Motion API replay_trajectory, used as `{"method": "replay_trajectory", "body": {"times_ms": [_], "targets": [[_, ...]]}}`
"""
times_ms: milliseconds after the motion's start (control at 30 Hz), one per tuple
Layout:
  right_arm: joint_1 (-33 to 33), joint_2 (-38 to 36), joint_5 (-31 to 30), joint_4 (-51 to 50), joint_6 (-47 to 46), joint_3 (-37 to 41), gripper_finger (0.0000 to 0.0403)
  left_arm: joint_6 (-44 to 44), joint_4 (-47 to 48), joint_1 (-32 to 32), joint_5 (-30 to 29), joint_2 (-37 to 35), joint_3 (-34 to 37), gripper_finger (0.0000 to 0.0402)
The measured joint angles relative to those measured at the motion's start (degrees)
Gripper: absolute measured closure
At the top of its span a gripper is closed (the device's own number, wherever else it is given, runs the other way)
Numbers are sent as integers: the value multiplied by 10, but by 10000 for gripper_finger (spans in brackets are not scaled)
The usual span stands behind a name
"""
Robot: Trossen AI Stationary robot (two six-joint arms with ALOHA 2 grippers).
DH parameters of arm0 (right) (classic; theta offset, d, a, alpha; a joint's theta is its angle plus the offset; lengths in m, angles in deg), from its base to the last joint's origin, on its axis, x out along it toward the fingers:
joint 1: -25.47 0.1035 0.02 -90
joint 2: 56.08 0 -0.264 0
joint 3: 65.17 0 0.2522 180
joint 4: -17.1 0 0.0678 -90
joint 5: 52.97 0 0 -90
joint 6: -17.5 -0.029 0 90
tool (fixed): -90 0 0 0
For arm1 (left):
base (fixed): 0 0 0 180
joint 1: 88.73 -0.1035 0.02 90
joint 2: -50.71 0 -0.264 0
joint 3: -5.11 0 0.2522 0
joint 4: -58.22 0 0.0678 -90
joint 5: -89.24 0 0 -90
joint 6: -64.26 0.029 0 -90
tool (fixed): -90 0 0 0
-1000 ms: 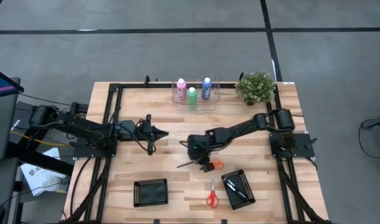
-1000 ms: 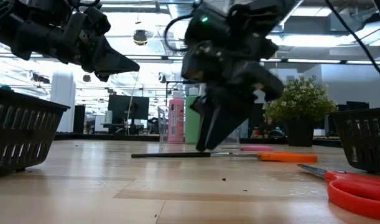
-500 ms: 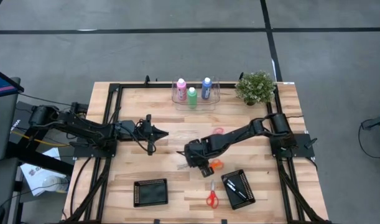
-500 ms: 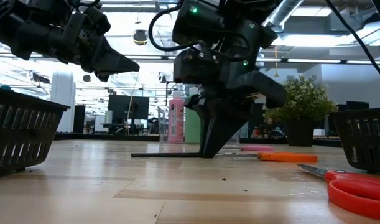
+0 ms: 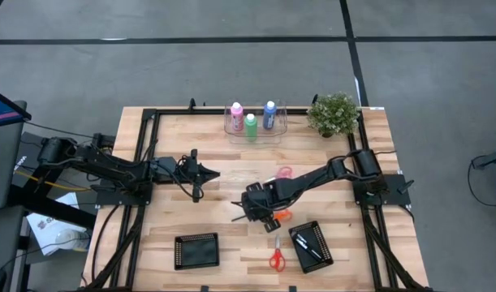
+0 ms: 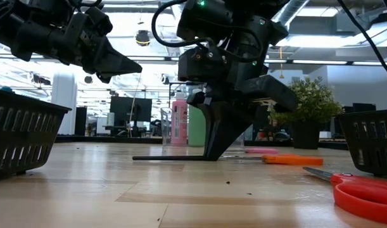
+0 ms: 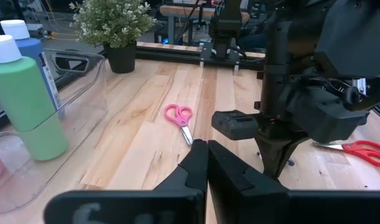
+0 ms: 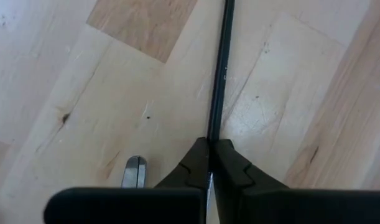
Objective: Pick & Place Paint Supplies
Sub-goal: Put the black paint brush into the right black bin
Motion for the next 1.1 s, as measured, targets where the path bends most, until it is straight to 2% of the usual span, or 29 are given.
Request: {"method": "replay_trajectory", "body": {"times_ms": [467,700,867,1100], "targets": [[5,-8,9,67,11,22,403,0,1,0,0,0,0,402],[11,-40,23,85,13,30,400,0,3,0,0,0,0,402],[11,-104,23,162,10,88,401,0,7,0,0,0,0,402],[8,-210,15,305,-37,217,402,0,9,0,0,0,0,402]]}}
